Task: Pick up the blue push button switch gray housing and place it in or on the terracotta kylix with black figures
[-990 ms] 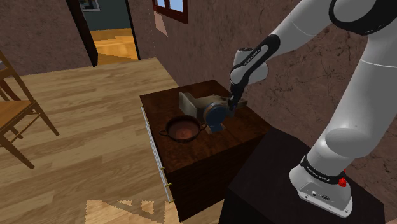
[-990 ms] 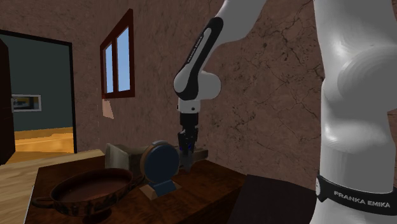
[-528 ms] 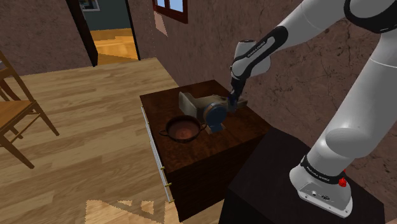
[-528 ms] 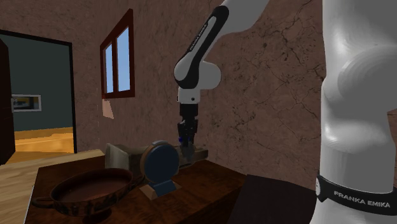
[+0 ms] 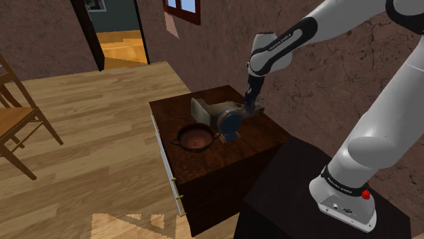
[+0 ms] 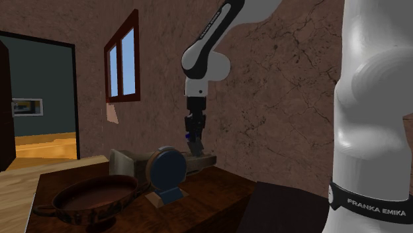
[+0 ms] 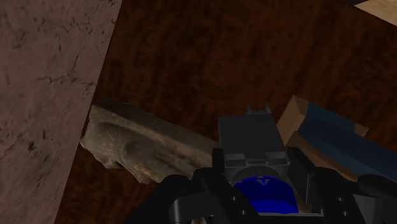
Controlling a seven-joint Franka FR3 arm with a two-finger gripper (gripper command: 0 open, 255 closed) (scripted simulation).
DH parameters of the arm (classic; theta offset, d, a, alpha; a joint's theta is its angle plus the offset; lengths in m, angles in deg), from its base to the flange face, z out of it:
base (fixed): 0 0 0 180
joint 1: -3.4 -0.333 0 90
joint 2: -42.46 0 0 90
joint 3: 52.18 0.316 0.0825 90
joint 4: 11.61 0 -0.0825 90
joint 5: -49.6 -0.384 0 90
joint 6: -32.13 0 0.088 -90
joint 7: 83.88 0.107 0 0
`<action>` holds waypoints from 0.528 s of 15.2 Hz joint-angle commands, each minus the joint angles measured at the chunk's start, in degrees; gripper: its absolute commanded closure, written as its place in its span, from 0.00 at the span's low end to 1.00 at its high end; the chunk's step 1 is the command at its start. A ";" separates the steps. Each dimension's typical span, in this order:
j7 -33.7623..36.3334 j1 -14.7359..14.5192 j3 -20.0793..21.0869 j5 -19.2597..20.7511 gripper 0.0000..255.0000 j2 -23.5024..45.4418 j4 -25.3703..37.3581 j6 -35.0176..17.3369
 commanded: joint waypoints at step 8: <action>0.70 0.03 0.17 0.94 1.00 -4.40 2.91 7.27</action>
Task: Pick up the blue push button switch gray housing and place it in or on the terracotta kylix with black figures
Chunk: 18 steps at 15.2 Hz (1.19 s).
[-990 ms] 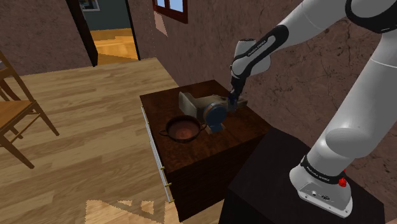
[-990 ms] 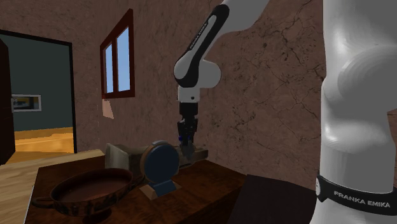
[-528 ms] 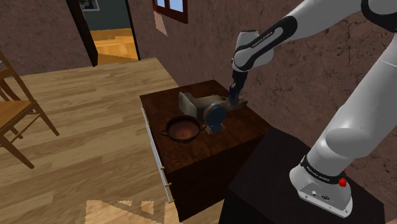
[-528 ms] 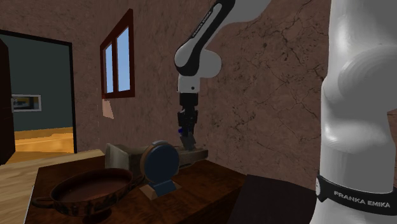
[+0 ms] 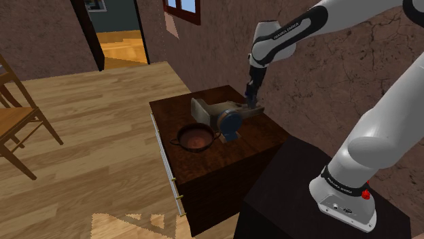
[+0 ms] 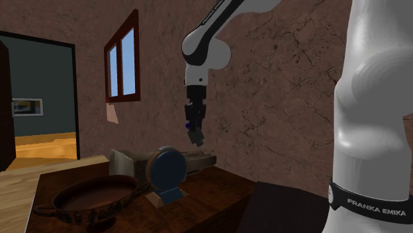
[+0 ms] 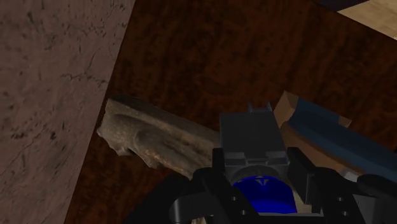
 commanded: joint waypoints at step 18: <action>23.82 -11.29 12.98 -0.51 1.00 7.23 12.00 5.11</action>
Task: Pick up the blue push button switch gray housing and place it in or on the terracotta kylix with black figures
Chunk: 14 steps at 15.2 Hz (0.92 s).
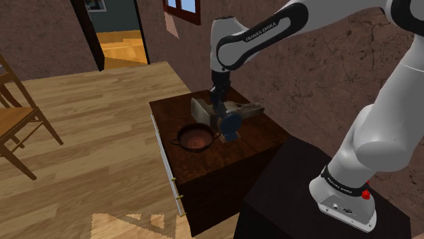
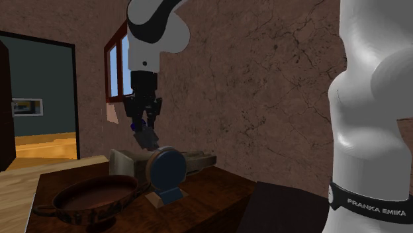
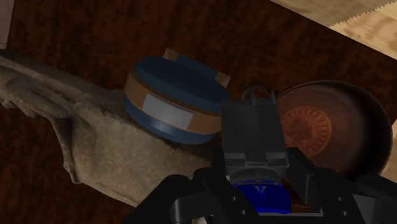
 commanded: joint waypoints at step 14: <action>11.65 -5.92 4.68 1.93 1.00 11.03 10.57 -0.18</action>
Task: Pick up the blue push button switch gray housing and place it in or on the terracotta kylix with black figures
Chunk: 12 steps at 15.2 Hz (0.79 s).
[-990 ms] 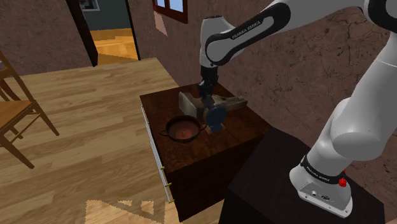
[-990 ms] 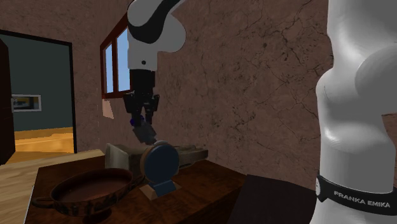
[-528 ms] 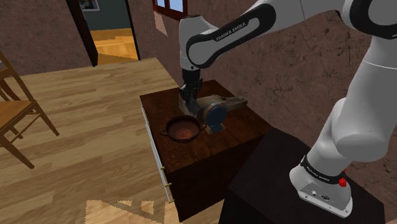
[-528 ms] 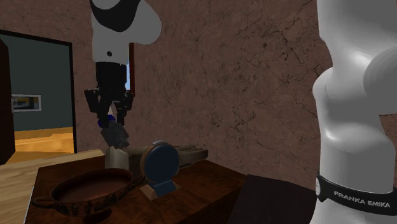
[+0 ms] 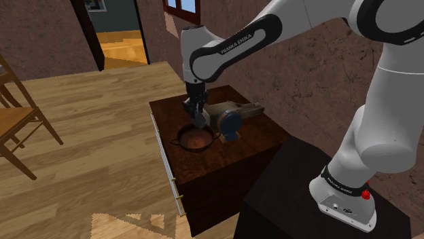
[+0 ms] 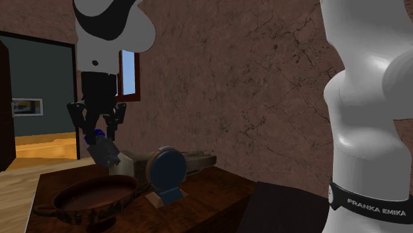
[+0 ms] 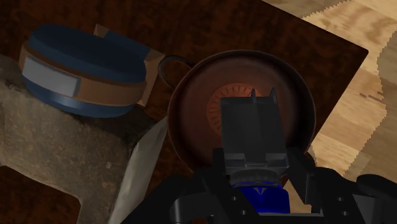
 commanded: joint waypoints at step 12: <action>0.84 -0.21 -0.30 1.04 1.00 4.95 -3.61 -8.54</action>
